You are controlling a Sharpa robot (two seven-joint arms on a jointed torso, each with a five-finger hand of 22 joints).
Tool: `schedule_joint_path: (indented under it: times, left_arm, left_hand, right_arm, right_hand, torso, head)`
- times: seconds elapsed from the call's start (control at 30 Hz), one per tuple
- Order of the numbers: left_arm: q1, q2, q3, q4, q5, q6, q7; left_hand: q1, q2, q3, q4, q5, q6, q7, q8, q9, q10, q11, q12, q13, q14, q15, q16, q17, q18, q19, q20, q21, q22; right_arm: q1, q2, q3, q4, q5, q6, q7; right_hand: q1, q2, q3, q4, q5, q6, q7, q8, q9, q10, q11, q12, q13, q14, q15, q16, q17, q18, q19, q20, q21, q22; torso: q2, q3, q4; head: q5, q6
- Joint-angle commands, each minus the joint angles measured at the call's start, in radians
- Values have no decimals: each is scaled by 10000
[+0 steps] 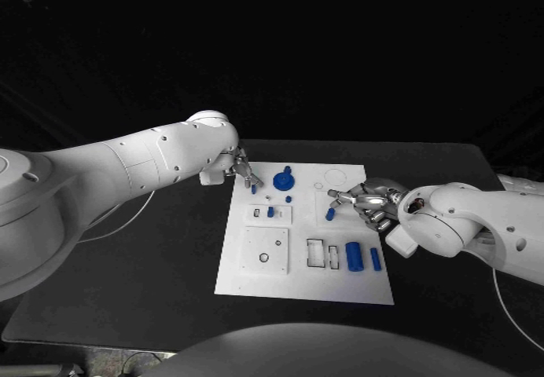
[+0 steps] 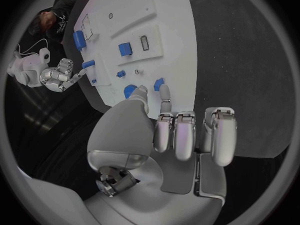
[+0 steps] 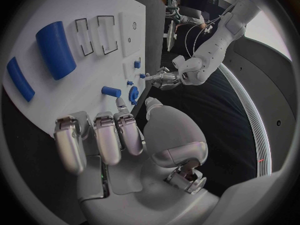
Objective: Assemble the parts on the task board
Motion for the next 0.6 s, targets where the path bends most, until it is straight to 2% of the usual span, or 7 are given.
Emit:
schedule_joint_path:
  times: [0.03, 0.27, 0.6]
  left_arm:
    - [-23, 60, 3, -67, -38, 222, 76]
    - [-81, 138, 4, -219, -38, 230, -7]
    - [-102, 165, 4, -311, -38, 133, 18]
  left_hand:
    - [145, 23, 95, -13, 38, -84, -23, 15, -13, 1039, -10, 25, 2631, 1042, 65, 26, 2635, -74, 1052, 83, 24, 2635]
    - [193, 54, 117, -13, 44, -98, -22, 7, -19, 1039, -11, 25, 2631, 1042, 65, 26, 2635, -74, 1052, 83, 24, 2635]
    - [217, 75, 131, -10, 50, -110, -19, 0, -23, 1039, -11, 25, 2631, 1042, 65, 26, 2635, -74, 1052, 83, 24, 2635]
  right_arm:
    - [-7, 2, 0, 23, -36, 123, -5]
    - [-6, 5, 1, 28, -34, -31, 99]
    - [-6, -13, 1, 45, -2, -674, 604]
  right_hand:
    - [118, -11, -58, -5, 43, -44, 340, 47, 14, 1049, 54, 28, 2635, 1042, 45, 41, 2635, -141, 1047, 47, 45, 2627]
    - [123, -11, -61, -3, 61, -46, 341, 47, 14, 1049, 54, 28, 2635, 1042, 45, 41, 2635, -141, 1047, 47, 45, 2627]
    - [121, -2, -66, 11, 80, -66, 345, 41, 10, 1049, 57, 28, 2635, 1042, 45, 41, 2635, -141, 1047, 47, 45, 2627]
  torso:
    - [2, 5, 7]
    - [-2, -3, 11]
    - [-5, -1, 12]
  head:
    - [-17, 0]
    - [-27, 0]
    - [-24, 0]
